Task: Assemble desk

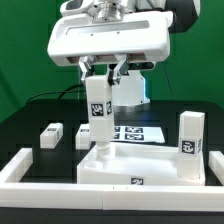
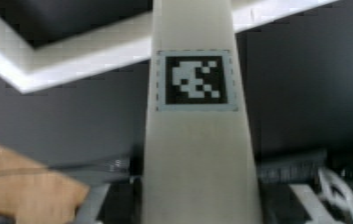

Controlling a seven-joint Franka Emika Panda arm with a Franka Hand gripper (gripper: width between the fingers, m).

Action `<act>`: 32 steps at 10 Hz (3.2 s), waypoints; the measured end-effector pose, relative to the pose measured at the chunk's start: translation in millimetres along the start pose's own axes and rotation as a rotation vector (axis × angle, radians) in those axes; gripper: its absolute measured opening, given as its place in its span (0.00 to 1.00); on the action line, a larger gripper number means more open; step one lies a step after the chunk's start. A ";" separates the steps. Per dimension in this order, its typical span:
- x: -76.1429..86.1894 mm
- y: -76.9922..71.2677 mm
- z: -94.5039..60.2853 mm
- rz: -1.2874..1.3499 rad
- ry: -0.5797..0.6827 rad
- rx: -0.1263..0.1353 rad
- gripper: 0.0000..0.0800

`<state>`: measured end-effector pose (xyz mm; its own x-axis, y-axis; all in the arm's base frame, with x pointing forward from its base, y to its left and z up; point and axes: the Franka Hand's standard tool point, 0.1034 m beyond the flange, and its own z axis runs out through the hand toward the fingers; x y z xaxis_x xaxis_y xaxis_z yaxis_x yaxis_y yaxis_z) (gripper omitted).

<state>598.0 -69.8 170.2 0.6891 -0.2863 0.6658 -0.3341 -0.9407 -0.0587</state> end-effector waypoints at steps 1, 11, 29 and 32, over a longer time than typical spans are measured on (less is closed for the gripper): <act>-9.8 1.5 5.3 -0.002 -0.031 -0.003 0.36; -26.9 10.7 5.0 -0.040 -0.125 -0.008 0.36; -48.5 9.6 19.8 -0.086 -0.088 -0.038 0.36; -48.1 7.9 20.8 -0.085 -0.107 -0.032 0.36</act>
Offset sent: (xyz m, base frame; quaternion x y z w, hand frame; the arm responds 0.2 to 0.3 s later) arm -0.0339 0.0096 -0.0117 -0.0222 -0.0366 0.0214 0.9989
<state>575.6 -67.2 122.2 0.7798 -0.2256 0.5839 -0.2913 -0.9564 0.0194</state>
